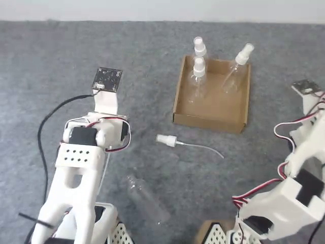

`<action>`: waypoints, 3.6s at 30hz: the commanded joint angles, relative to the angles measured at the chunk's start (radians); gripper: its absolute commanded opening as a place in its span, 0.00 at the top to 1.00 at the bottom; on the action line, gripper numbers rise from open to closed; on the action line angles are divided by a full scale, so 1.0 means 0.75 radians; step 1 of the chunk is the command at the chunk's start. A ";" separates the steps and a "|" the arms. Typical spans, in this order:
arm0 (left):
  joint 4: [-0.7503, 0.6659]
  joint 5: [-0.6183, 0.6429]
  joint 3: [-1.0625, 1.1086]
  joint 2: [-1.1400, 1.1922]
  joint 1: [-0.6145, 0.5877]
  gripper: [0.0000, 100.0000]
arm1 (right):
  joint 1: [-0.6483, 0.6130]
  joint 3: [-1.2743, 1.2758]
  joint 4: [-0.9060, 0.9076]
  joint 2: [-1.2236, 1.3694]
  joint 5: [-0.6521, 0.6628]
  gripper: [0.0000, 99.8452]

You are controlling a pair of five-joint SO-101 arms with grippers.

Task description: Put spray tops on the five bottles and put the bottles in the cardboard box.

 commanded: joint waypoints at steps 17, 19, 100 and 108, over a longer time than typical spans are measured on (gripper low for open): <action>-0.035 0.006 -0.007 -0.055 -0.006 0.97 | 0.046 -0.059 -0.069 0.173 0.086 0.85; -0.035 0.006 -0.007 -0.055 -0.006 0.97 | 0.050 -0.059 -0.071 0.173 0.092 0.86; -0.184 0.552 -0.647 -0.516 -0.233 0.97 | -2.086 1.172 -1.341 -1.063 -1.193 0.99; -0.106 0.548 -0.574 -0.513 -0.088 0.97 | -2.086 1.399 -1.466 -1.349 -1.193 0.99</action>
